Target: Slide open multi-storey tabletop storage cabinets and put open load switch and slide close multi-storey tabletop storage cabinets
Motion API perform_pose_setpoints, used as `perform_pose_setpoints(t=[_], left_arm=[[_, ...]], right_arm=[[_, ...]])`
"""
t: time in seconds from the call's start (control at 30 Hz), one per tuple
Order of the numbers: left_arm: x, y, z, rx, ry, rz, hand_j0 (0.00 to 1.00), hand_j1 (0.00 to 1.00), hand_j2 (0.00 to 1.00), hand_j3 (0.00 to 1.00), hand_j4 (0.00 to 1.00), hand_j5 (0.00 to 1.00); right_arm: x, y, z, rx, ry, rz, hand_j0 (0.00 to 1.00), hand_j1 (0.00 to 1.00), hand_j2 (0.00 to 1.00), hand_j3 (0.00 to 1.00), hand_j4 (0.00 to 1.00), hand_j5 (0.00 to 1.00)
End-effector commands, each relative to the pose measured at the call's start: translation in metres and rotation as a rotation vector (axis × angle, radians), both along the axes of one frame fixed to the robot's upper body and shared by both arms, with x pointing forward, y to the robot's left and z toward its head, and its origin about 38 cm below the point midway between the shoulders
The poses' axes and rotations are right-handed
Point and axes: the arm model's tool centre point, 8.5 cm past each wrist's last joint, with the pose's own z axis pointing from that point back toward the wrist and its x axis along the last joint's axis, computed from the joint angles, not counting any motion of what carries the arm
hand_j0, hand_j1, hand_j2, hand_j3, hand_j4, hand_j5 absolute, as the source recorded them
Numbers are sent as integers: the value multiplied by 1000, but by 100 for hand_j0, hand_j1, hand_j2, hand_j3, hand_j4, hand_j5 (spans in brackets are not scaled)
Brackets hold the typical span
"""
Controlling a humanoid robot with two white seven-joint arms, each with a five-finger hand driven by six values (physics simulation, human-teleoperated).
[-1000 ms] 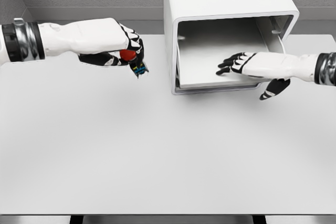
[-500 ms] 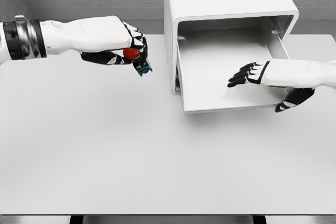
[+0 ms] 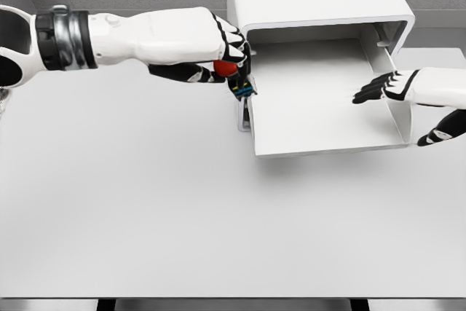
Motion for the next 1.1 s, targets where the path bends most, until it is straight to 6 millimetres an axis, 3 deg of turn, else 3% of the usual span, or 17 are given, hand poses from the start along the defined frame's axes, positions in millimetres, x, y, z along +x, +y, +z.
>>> perform_pose_setpoints(t=[0.0, 0.03, 0.2, 0.4, 0.67, 0.9, 1.07], left_arm=[[-1, -8, 3, -18, -2, -20, 44, 44, 44, 44, 44, 44], [-1, -8, 5, -18, -6, -22, 44, 44, 44, 44, 44, 44], [-9, -51, -3, -38, -22, -102, 44, 44, 44, 44, 44, 44], [-5, -84, -15, -35, -28, -122, 44, 44, 44, 44, 44, 44], [10, -101, -32, -19, 6, -99, 44, 44, 44, 44, 44, 44], [13, -104, -45, 40, -35, -68, 46, 46, 46, 46, 46, 46], [14, -105, -45, 53, -58, -61, 46, 46, 46, 46, 46, 46]], right_arm=[[-4, -10, 6, -15, -1, -26, 100, 100, 100, 100, 100, 100], [-5, -13, 7, -23, -2, -34, 100, 100, 100, 100, 100, 100], [-1, -32, 12, -20, -25, -100, 100, 100, 100, 100, 100, 100], [0, -30, 17, 16, -55, -106, 100, 100, 100, 100, 100, 100], [-1, -35, 21, 25, -74, -125, 100, 100, 100, 100, 100, 100], [1, -37, 29, 29, -96, -134, 100, 100, 100, 100, 100, 100], [-8, -56, 33, -17, -88, -178, 100, 100, 100, 100, 100, 100]])
